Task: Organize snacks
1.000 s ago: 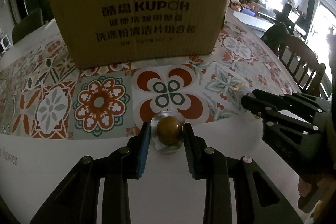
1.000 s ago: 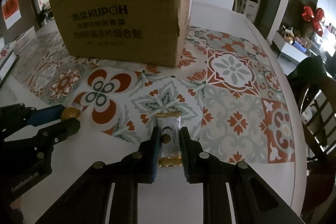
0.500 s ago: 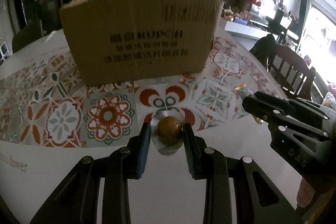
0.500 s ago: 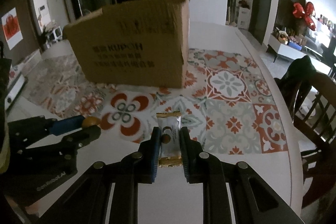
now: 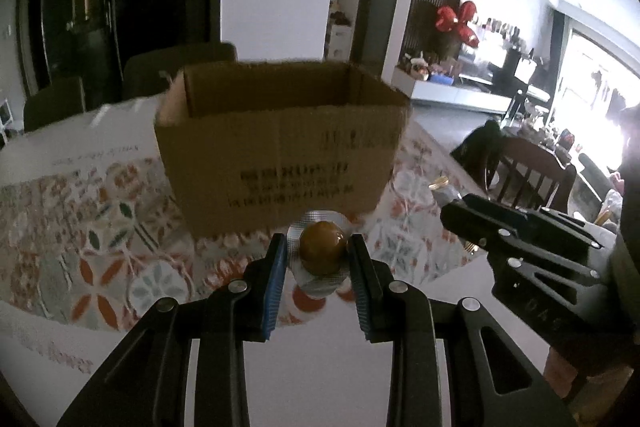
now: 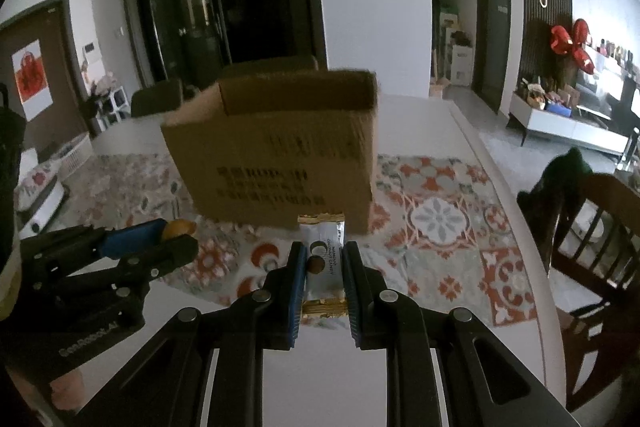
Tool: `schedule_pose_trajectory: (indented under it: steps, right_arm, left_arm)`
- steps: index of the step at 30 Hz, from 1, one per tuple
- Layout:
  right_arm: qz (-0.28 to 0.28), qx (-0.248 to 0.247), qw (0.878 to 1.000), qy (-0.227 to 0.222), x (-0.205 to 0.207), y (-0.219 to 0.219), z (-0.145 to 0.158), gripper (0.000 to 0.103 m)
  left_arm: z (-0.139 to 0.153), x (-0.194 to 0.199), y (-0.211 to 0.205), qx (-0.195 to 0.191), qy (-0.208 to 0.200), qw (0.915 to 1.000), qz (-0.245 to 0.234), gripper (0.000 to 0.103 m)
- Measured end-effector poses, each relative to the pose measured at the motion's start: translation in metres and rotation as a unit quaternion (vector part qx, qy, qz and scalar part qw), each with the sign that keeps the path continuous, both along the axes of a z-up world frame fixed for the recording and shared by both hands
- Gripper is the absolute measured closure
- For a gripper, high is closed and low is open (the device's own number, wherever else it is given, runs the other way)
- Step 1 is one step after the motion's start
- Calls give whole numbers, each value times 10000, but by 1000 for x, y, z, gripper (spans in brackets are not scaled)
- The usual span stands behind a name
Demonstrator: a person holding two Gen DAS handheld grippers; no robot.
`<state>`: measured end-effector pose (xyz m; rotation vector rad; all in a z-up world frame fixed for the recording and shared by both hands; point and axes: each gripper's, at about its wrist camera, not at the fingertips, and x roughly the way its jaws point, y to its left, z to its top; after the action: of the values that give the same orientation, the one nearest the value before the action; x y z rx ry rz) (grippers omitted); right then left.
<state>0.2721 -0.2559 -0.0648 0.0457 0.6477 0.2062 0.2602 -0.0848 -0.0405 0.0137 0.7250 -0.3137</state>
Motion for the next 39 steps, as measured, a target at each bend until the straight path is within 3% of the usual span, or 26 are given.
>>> schedule_pose_trajectory:
  steps: [13,31,32,35,36,39]
  right_arm:
    - [-17,34,9989,-464,40,15,40,83]
    - [-95,14,9986,-519,122,17,65,83]
    - [-113,25,9987,-496,125,17,65,83]
    - [-161,81,9990,-403,135,14,61,83]
    - [-193,57,9992,-342,138,14,60,81]
    - [-328,-2,9990,-312,139,12,57,53]
  left_arm:
    - [46,40,16,224,-595,9979,138,72]
    - [63,132,14,311,-478,9982,180,71]
    - [63,136,15,327,-479,9981,196,70]
    - [61,143,16,442,-519,9973,288,46]
    - [62,143,18,467,-566,9967,353,44]
    - [63,139,24,541,-677,9949,515,37]
